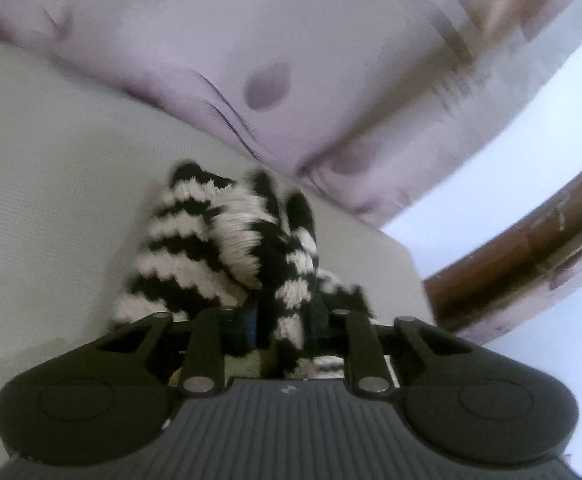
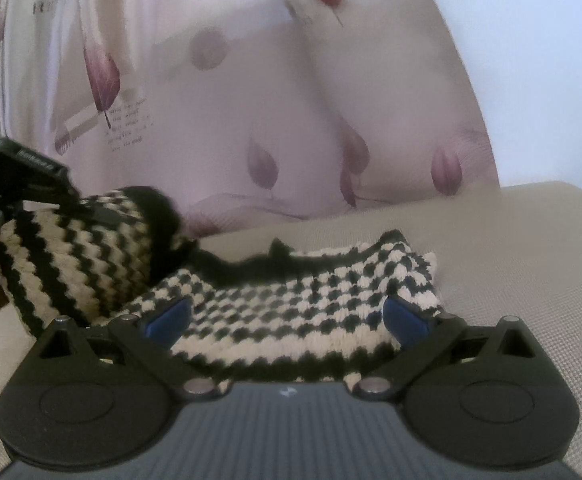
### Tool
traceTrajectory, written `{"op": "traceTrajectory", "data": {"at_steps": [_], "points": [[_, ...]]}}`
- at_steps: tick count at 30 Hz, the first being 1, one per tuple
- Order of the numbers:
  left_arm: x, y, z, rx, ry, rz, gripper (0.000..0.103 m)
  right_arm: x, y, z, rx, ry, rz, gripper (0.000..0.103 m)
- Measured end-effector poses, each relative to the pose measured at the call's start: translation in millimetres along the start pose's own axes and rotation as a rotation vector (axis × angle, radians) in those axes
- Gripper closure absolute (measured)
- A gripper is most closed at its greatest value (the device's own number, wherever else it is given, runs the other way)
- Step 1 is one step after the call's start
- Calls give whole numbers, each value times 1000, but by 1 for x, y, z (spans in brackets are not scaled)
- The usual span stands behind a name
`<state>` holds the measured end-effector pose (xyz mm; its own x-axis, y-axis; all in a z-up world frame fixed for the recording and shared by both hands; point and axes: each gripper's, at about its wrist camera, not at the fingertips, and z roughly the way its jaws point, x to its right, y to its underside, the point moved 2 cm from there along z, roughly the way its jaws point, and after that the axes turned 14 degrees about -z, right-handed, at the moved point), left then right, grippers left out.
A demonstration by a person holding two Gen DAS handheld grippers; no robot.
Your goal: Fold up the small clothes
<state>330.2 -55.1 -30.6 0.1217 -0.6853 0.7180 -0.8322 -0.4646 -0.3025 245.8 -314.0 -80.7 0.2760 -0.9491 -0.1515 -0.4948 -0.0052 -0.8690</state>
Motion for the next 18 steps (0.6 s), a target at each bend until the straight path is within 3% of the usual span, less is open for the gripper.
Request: {"op": "traceTrajectory", "data": {"at_steps": [5,7,9,11,13,15,16,18], "points": [[12,32,47,-53,26,-1,88,7,2,-6,44,-45,68,0],[8,38,58,-79,70,-4,85,9,3,-8,52,-65,83,0],[4,39,62,-149,163,-23,86,9,3,-9,57,-101,96,0],[2,41,58,-198,240,-57,76,10,3,-8,50,-134,109,0],[10,43,46,-166,266,18,68,15,2,-5,32,-194,156,0],[10,45,28,-163,355,34,66,24,3,-3,29,-278,269,0],[8,45,16,-154,408,22,60,30,3,-4,38,-311,352,0],[6,46,-10,-60,417,75,47,36,0,-9,63,-342,445,0]]}}
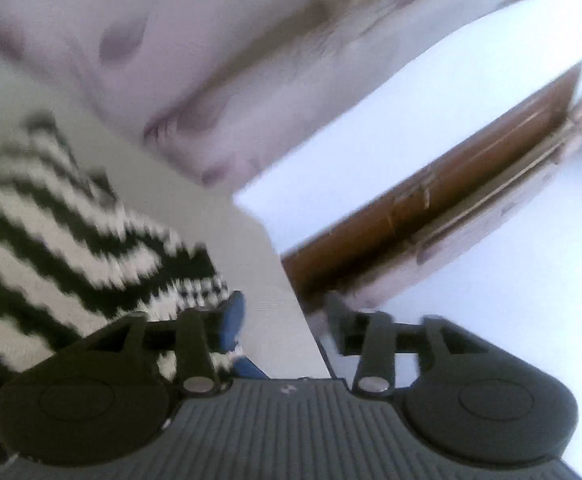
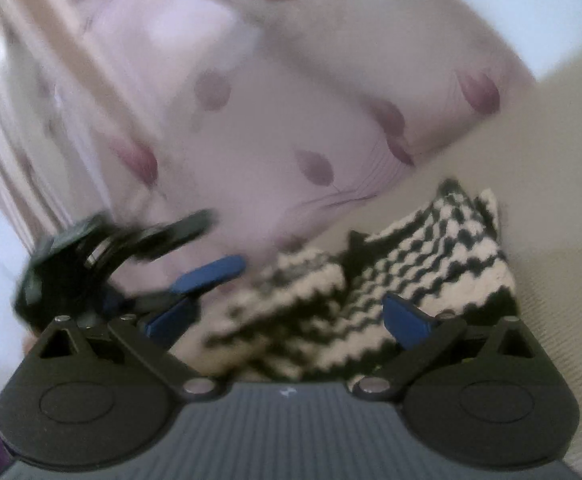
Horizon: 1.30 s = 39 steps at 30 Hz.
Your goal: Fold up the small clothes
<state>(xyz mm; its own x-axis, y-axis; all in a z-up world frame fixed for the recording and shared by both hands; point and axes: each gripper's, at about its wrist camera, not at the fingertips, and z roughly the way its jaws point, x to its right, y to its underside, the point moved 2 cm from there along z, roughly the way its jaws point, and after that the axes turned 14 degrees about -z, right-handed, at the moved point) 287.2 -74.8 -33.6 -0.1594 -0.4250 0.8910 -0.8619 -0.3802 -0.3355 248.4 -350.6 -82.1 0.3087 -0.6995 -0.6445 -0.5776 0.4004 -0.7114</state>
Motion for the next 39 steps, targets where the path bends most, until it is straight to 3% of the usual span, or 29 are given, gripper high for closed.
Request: {"op": "traceTrajectory", "data": {"at_steps": [1,4,9,13,16,22,27,28,29,31,35,39], "points": [[5,3,-11,42,-14,52,39,-1,-2,-2,11,-12,15,0],[4,17,-40,166,-116,236,33,-6,-10,2,-13,-41,55,0],[-39,46,-51,146,-162,240,37,0,-20,28,-94,-55,181,0],[-54,67,-47,138,-116,264,36,5,-15,49,-146,-23,196,0],[-60,72,-45,131,-78,280,30,6,-8,62,-164,-37,219,0],[-71,78,-44,111,23,244,28,-2,2,85,-202,-66,206,1],[-71,84,-39,85,48,282,25,-8,-1,107,-237,-44,182,6],[-69,86,-37,79,45,296,24,-10,-1,112,-250,-28,169,15],[-67,88,-36,76,42,315,23,-12,-2,115,-262,-8,151,35],[-64,91,-34,81,40,339,20,-13,0,125,-314,66,101,64],[-65,87,-44,113,62,309,20,-17,0,123,-302,96,25,75],[-73,77,-71,237,86,236,20,-23,-6,114,-270,90,-4,78]]}}
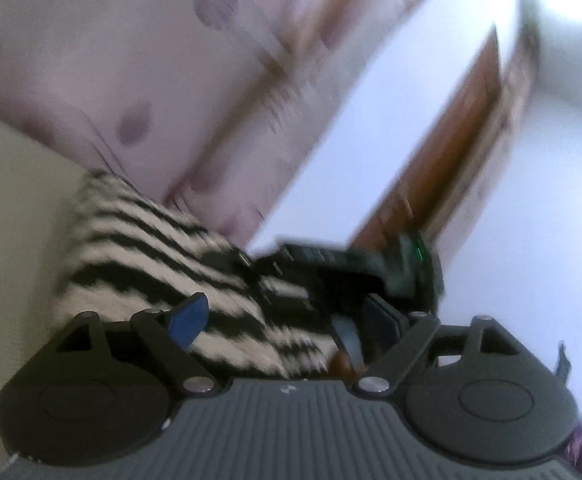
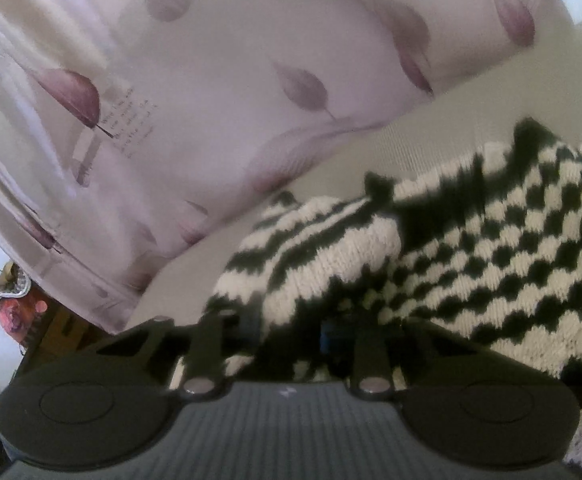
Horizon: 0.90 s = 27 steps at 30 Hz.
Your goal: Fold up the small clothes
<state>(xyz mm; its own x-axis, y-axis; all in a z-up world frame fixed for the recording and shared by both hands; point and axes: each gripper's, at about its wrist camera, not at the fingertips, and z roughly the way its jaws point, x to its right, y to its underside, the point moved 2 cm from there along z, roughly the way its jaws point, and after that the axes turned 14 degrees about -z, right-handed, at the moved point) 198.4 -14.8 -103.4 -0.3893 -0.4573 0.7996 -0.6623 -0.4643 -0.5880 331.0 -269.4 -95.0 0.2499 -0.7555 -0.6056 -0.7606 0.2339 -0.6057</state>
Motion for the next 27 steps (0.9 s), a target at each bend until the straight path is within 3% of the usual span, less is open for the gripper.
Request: {"op": "traceTrajectory", "data": {"at_steps": [3,6,9,10,13,16,18,20,27], "points": [[-9,-10,-10,66,-29,-47,20,5,-1,-2,-4,-4,15,79],[-11,-11,-10,68,-47,-59,18,14,0,-3,-24,-27,64,75],[-5,-10,-5,67,-61,-25,13,15,1,-5,-19,-33,97,53],[-4,-10,-4,67,-66,-20,11,15,1,-7,-16,-20,91,37],[-2,-10,-1,66,-73,-8,9,15,6,-5,-25,-35,102,33],[-3,-7,-2,65,-74,-10,9,4,9,3,-52,-38,48,35],[-3,-8,-2,69,-77,-13,9,-1,10,10,-57,-20,30,59],[-4,-9,-4,80,-75,-22,9,-2,7,14,-47,-19,28,72],[-16,-13,-8,99,-85,-119,4,-13,-37,-21,58,23,-116,79]]}}
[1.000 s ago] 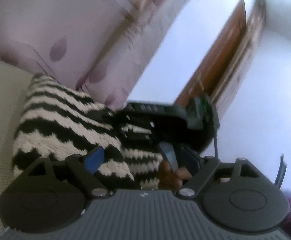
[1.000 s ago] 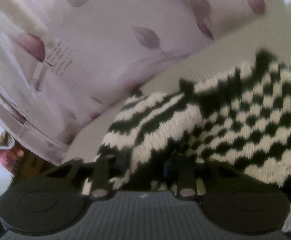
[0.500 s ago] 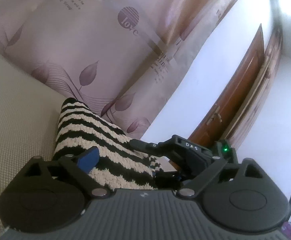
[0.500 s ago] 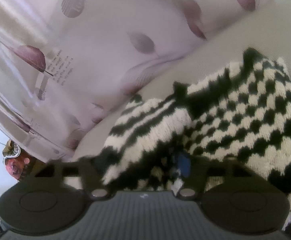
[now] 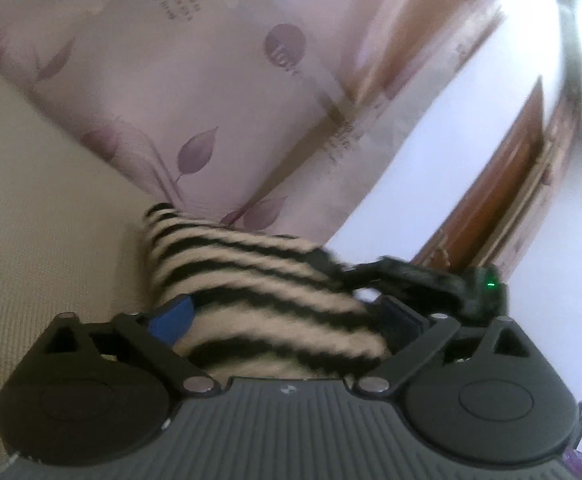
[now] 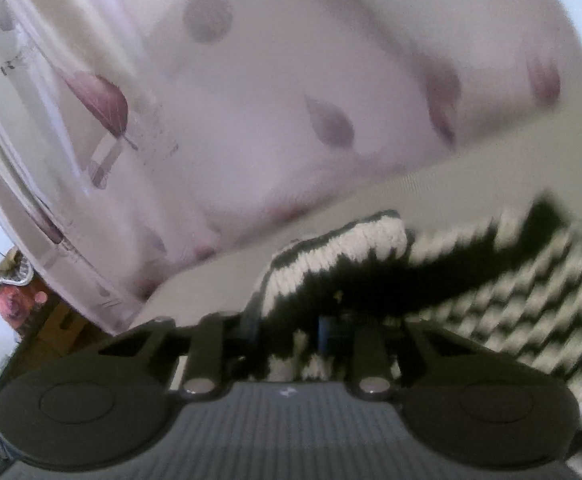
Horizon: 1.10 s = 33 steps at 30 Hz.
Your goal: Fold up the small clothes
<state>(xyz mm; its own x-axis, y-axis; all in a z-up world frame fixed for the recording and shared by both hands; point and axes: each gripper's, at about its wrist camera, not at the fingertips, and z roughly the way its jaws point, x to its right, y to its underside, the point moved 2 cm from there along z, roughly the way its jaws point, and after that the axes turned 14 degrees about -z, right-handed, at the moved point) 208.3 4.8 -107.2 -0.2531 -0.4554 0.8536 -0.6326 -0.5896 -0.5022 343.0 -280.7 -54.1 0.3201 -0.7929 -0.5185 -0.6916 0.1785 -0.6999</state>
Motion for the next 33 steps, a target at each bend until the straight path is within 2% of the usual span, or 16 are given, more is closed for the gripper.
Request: {"op": "traceTrajectory", "data": {"at_steps": [5,12,19,23,24,26,28,30,33], "points": [[-4,2,6,-34,-3,-24,4,32,-23,-39,34,65,-17,79],[7,14,13,-93,-15,92,3,83,0,-55,-43,187,-6,79],[15,20,21,-129,-27,193,5,70,15,-45,-155,272,-252,79],[29,14,19,-115,-17,210,9,70,14,-45,-164,256,-254,79],[38,10,20,-94,-11,229,12,73,14,-45,-163,244,-244,79],[57,4,34,-92,18,259,26,80,13,-49,-152,208,-192,76],[71,1,55,-143,44,283,54,91,11,-54,-133,154,-95,72],[80,5,77,-174,41,320,60,106,9,-61,-84,91,41,71],[84,17,102,-230,25,367,60,123,7,-71,-11,51,170,71]]}}
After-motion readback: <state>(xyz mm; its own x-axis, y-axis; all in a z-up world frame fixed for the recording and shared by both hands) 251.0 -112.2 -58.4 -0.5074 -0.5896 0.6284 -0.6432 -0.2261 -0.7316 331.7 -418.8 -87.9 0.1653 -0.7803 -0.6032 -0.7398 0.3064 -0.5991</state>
